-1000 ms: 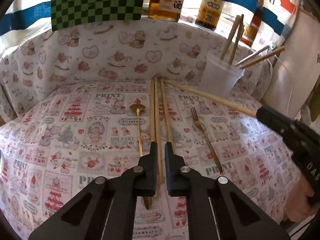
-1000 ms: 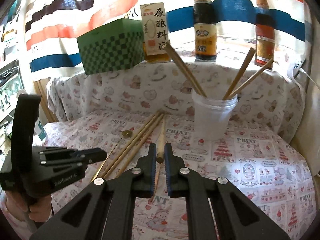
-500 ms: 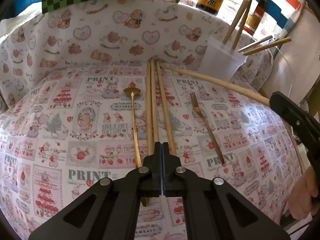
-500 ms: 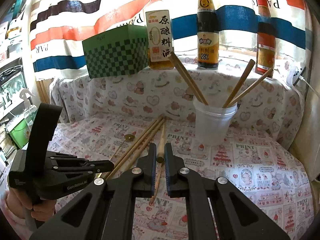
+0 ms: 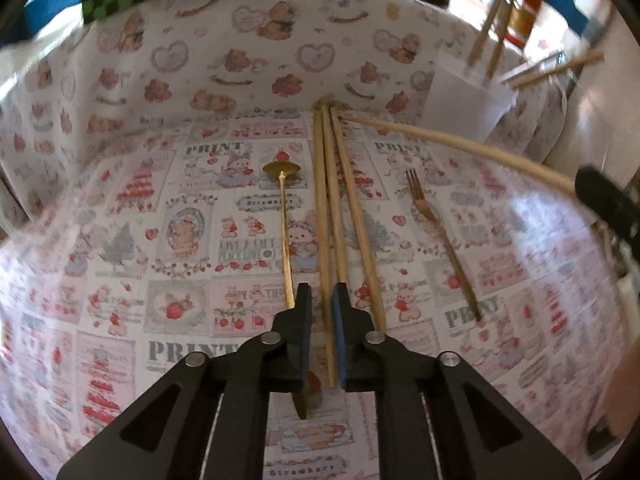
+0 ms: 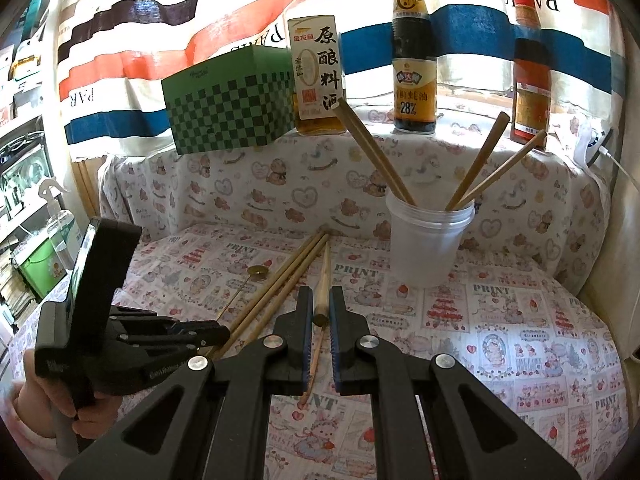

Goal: Organize utensils
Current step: 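Lift the held chopsticks with both tools toward the cup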

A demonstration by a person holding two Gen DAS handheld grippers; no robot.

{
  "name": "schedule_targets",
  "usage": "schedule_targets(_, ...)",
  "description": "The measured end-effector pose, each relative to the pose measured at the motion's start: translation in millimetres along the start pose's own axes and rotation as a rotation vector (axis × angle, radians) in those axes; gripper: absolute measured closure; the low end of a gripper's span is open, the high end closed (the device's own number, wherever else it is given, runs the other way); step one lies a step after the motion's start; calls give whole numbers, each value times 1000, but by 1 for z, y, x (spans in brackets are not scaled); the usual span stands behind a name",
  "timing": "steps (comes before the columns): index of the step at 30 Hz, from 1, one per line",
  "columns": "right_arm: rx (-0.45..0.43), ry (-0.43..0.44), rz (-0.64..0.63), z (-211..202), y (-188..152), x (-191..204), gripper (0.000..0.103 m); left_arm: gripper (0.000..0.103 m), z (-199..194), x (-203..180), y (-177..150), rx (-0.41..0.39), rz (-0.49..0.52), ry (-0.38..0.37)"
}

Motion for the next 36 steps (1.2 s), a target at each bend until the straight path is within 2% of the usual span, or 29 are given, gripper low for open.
schedule_targets(3,4,-2,3,1,-1,0,94,91,-2,-7,-1,-12,56,74)
schedule_targets(6,9,-5,4,3,-1,0,94,91,-3,-11,-1,-19,79,106)
schedule_targets(10,14,-10,7,5,-1,-2,94,99,-3,-7,-3,-1,51,54)
schedule_targets(13,13,-14,13,6,-1,-4,94,99,-6,-3,-2,-19,18,33)
schedule_targets(18,-10,-15,31,0,1,-8,94,99,-49,-2,4,-197,6,30)
schedule_targets(20,-25,-11,40,-4,3,-10,94,99,-73,2,7,-297,-23,19)
schedule_targets(23,-49,-5,43,-10,5,-11,94,99,-108,13,10,-461,-71,41)
schedule_targets(25,-56,-18,39,-12,6,-11,94,99,-125,19,11,-540,-101,11)
schedule_targets(29,-70,-8,46,-16,8,-11,94,99,-146,29,9,-631,-135,-53)
schedule_targets(36,-168,5,52,-37,15,-12,94,99,-159,17,8,-686,-111,-48)
Point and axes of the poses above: each gripper's, at about its wrist camera, not at the fingertips, and z roughly the way its jaws point, x to its left, y to its top, the point moved 8 cm from there along z, roughly the way its jaws point, and after that the axes turned 8 degrees about x, right-handed, at the moved point
